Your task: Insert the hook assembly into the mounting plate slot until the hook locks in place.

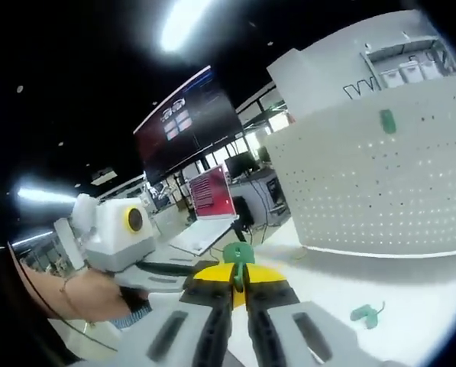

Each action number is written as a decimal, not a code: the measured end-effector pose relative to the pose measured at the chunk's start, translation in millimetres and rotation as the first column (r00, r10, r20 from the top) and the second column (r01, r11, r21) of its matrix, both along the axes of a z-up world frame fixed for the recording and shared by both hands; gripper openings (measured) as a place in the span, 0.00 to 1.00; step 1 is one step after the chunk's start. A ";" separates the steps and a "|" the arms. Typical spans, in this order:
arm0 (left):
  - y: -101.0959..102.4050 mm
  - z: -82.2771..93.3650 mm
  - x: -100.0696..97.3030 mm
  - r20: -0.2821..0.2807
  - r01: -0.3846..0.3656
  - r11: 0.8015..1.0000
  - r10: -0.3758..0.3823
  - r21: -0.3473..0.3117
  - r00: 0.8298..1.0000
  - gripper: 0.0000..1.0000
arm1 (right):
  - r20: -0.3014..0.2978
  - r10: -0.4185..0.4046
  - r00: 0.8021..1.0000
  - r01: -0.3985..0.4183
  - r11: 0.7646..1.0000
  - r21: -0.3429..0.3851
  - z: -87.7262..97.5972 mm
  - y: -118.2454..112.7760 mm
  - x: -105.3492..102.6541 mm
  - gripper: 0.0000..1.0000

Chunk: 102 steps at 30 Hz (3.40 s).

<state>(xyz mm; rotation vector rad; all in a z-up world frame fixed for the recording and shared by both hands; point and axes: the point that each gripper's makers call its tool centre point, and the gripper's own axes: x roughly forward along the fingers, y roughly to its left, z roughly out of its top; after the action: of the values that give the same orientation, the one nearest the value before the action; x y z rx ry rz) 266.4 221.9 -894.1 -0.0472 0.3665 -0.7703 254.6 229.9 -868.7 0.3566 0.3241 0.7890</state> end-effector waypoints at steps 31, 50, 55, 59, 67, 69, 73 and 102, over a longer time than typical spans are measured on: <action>-6.9 -7.3 -9.1 0.091 0.065 0.998 -0.065 0.005 0.994 0.62 | 0.144 -0.016 0.989 0.029 0.996 -0.083 18.5 -13.9 13.8 0.00; 4.8 11.1 4.0 0.080 -0.021 0.996 0.028 -0.084 0.996 0.91 | 0.375 -0.183 0.909 0.258 0.953 -0.158 40.8 -44.2 52.7 0.00; 8.4 12.1 7.9 0.075 -0.038 0.994 0.046 -0.105 0.996 0.95 | 0.388 -0.260 0.884 0.341 0.927 -0.155 40.7 -60.9 70.7 0.00; 12.4 13.0 10.1 0.069 -0.056 0.991 0.065 -0.120 0.996 0.95 | 0.366 -0.363 0.857 0.428 0.897 -0.112 41.6 -78.2 82.6 0.00; 14.1 11.3 14.0 0.046 -0.065 0.988 0.072 -0.139 0.996 0.96 | 0.361 -0.452 0.815 0.517 0.850 -0.103 43.2 -102.0 107.7 0.00; 13.9 11.2 14.2 0.043 -0.064 0.989 0.070 -0.136 0.997 0.97 | 0.371 -0.464 0.804 0.535 0.837 -0.111 45.5 -107.8 114.5 0.00; 14.6 10.7 17.4 0.037 -0.062 0.988 0.068 -0.144 0.997 0.97 | 0.380 -0.486 0.787 0.560 0.821 -0.111 49.6 -119.0 128.0 0.00; 22.3 12.1 41.7 0.031 -0.058 0.993 0.062 -0.102 0.998 0.99 | 0.418 -0.616 0.668 0.711 0.694 -0.112 55.5 -196.3 205.0 0.00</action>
<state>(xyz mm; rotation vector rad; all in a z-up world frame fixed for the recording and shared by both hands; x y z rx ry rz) 308.2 244.2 -881.9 -0.1390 0.2923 -0.7287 459.5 33.6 -813.2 0.0507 -0.0585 0.0488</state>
